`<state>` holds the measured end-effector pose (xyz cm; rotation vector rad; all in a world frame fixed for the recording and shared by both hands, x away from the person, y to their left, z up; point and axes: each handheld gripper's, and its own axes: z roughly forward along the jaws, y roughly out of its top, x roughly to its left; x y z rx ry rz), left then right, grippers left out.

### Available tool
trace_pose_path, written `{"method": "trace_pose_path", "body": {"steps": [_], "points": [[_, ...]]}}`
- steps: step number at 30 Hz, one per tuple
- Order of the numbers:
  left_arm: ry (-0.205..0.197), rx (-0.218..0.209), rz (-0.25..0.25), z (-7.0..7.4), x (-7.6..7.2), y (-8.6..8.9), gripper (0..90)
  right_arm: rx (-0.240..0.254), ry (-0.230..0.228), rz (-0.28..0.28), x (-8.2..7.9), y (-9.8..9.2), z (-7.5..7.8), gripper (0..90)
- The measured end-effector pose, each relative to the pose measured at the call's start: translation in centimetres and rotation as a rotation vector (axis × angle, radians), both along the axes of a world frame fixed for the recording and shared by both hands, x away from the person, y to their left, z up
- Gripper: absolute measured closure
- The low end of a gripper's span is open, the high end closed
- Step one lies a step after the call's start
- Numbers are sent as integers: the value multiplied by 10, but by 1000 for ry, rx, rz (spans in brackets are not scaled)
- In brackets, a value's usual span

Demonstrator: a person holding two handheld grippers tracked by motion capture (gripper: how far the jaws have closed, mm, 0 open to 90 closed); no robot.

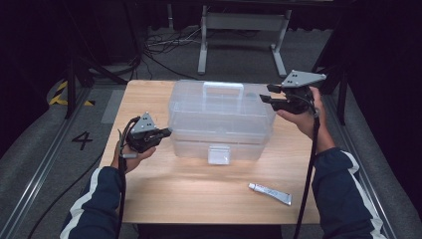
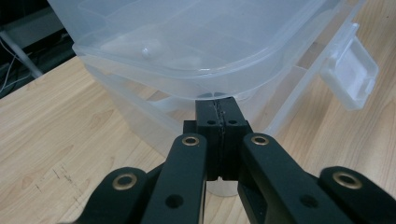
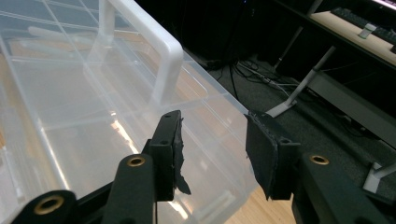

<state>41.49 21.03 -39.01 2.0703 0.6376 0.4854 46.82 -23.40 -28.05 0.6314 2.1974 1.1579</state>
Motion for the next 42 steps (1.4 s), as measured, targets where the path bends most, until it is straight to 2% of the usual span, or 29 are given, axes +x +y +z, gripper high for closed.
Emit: {"method": "trace_pose_path", "body": {"steps": [3,8,10,13,17,21,28,31,32,36,38,42], "points": [[-1,-6,-3,0,0,1,899,19,-4,-20,-6,-14,-5,548],[4,-6,-3,1,0,1,899,23,-4,-37,-11,-27,-11,540],[9,-5,5,3,0,0,899,54,-7,-55,-16,-40,-17,534],[6,2,4,4,0,1,899,33,1,-69,-21,-47,-28,519],[12,-10,5,4,0,0,899,11,19,-67,-25,-55,-43,490],[0,-22,5,8,1,0,899,-2,30,-68,-29,-60,-56,471],[-2,-32,-13,10,2,0,899,-9,46,-34,-35,-61,-77,474],[-3,-25,-13,10,2,0,899,-26,74,-9,-36,-57,-88,447],[-4,-19,-13,11,2,0,899,-25,98,6,-35,-56,-90,444],[0,-20,-12,12,3,-1,899,-8,87,8,-34,-51,-96,444],[-7,-6,-12,12,4,-1,899,1,75,15,-34,-48,-98,447],[8,-8,-20,11,3,-2,899,3,48,3,-34,-43,-99,464]]}}
